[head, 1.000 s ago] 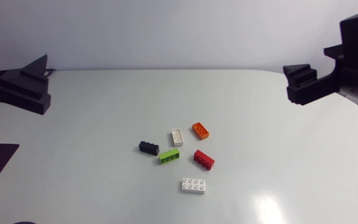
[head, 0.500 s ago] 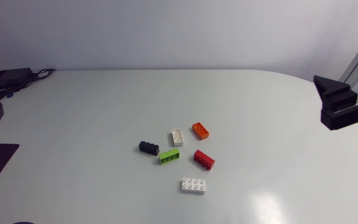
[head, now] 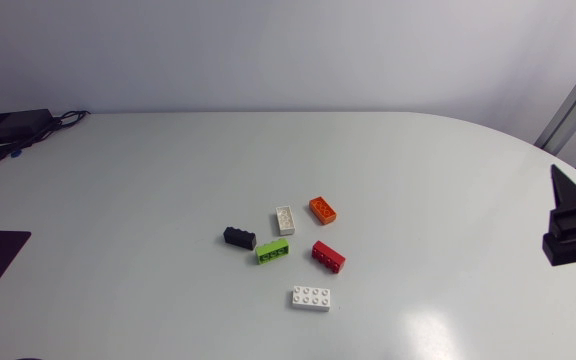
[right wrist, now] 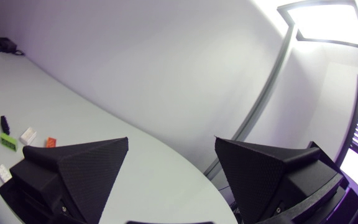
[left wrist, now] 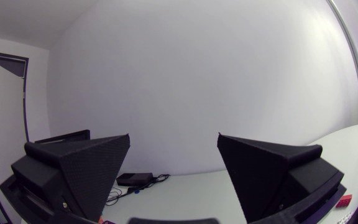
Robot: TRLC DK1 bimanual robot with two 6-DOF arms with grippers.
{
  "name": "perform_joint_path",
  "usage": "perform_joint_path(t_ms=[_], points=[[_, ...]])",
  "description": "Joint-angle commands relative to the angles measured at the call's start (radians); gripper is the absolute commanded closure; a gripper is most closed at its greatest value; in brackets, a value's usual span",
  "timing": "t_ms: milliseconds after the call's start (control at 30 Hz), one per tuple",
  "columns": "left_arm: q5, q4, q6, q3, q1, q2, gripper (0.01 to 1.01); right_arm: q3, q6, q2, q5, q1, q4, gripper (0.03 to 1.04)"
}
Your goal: Disassemble duplo
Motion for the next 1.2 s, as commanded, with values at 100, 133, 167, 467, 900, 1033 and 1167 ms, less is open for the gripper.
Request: perform_joint_path(t_ms=[100,133,167,467,900,1033,1167], points=[[0.014,-0.001,-0.107,-0.057,0.078,-0.042,0.049,-0.172,0.007,-0.196,0.089,-0.077,0.254,0.06],[0.024,0.006,-0.112,-0.071,0.093,-0.055,0.049,-0.177,0.013,-0.196,0.092,-0.082,0.237,0.06],[0.043,0.019,-0.116,-0.088,0.111,-0.071,0.049,-0.181,0.033,-0.196,0.094,-0.079,0.236,0.06],[0.233,0.043,-0.158,-0.189,0.23,-0.093,0.049,-0.269,0.125,-0.196,0.014,-0.093,0.225,0.06],[0.46,0.092,-0.351,-0.325,0.346,-0.098,0.046,-0.448,0.145,-0.196,-0.219,-0.183,0.365,0.06],[0.491,0.091,-0.351,-0.361,0.349,-0.098,0.046,-0.49,0.162,-0.194,-0.274,-0.203,0.346,0.06],[0.529,0.1,-0.351,-0.387,0.349,-0.098,0.046,-0.497,0.197,-0.196,-0.274,-0.211,0.348,0.06]])
